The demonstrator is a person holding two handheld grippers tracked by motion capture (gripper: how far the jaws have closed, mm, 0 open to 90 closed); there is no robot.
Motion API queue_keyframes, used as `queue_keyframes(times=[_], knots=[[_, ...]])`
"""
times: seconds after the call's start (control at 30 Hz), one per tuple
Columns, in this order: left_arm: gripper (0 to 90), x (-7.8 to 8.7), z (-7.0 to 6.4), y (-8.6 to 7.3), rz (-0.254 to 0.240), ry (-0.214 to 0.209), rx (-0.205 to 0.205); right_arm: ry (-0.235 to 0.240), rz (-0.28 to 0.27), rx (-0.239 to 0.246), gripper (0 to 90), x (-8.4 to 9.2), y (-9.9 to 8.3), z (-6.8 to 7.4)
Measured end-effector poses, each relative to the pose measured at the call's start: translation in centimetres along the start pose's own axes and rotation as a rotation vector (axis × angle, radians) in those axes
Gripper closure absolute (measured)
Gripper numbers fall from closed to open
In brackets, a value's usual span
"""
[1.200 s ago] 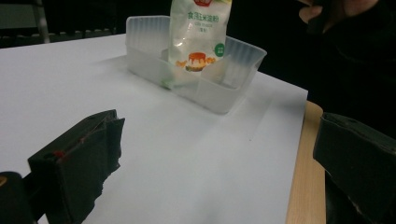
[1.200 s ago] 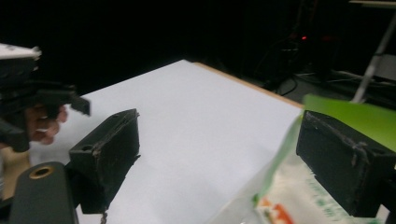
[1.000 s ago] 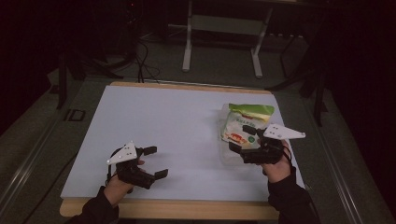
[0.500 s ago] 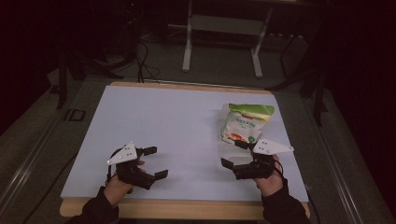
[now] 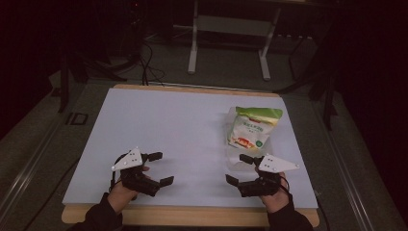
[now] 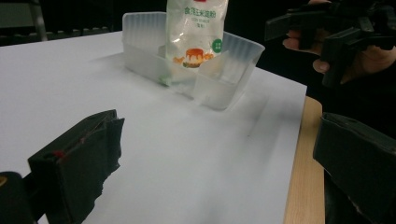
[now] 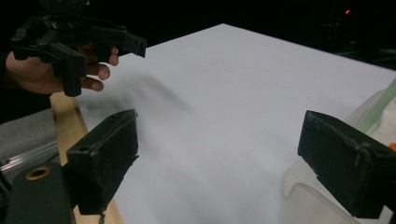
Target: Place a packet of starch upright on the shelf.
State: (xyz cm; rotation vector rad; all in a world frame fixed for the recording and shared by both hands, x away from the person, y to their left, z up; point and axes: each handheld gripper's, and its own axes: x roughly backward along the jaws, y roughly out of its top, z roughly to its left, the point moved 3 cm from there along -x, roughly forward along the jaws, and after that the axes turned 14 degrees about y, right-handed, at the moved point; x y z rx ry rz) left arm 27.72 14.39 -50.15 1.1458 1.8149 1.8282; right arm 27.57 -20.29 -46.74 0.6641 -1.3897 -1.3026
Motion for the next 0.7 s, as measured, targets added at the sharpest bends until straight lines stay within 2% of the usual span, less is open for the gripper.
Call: queue_keyframes(times=[0.2, 0.33, 0.7], knots=[[1.4, -0.01, -0.04, -0.08, 0.004, 0.002, -0.01, -0.047, 0.017, 0.031, 12.1, 0.31, -0.47, 0.27], [1.4, -0.13, -0.03, -0.24, 0.01, 0.002, -0.009, -0.054, 0.033, 0.035, 12.2, 0.24, -0.76, 0.02], [1.4, -0.18, -0.07, -0.4, 0.015, 0.002, -0.014, -0.069, 0.024, 0.027, 13.3, 0.49, -0.8, -0.33]])
